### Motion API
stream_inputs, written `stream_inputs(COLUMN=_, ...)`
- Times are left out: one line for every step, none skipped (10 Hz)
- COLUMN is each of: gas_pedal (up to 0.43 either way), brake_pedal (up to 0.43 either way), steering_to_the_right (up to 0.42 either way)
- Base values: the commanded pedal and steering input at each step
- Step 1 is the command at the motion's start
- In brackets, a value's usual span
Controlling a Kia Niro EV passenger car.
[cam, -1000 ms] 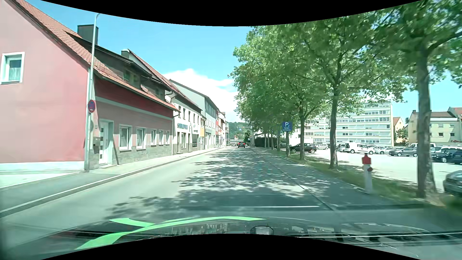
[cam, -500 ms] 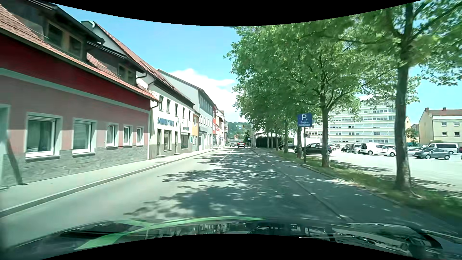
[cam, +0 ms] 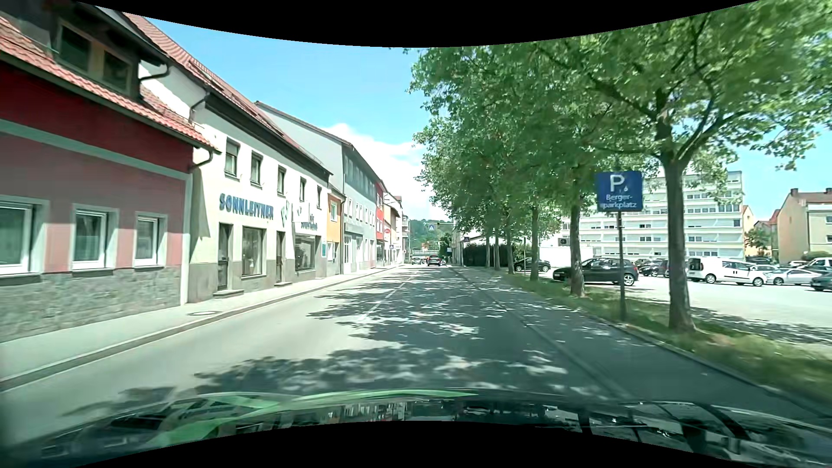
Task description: Follow the waypoints while adhering to traffic rules and regulations
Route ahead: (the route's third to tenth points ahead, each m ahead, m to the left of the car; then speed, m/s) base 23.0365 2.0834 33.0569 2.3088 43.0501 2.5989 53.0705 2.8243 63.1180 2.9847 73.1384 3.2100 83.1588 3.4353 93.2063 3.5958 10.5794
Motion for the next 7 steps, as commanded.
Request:
stream_inputs(gas_pedal=0.059, brake_pedal=0.000, steering_to_the_right=-0.002)
stream_inputs(gas_pedal=0.059, brake_pedal=0.000, steering_to_the_right=-0.002)
stream_inputs(gas_pedal=0.059, brake_pedal=0.000, steering_to_the_right=-0.002)
stream_inputs(gas_pedal=0.059, brake_pedal=0.000, steering_to_the_right=-0.002)
stream_inputs(gas_pedal=0.059, brake_pedal=0.000, steering_to_the_right=-0.002)
stream_inputs(gas_pedal=0.079, brake_pedal=0.000, steering_to_the_right=-0.002)
stream_inputs(gas_pedal=0.087, brake_pedal=0.000, steering_to_the_right=-0.002)
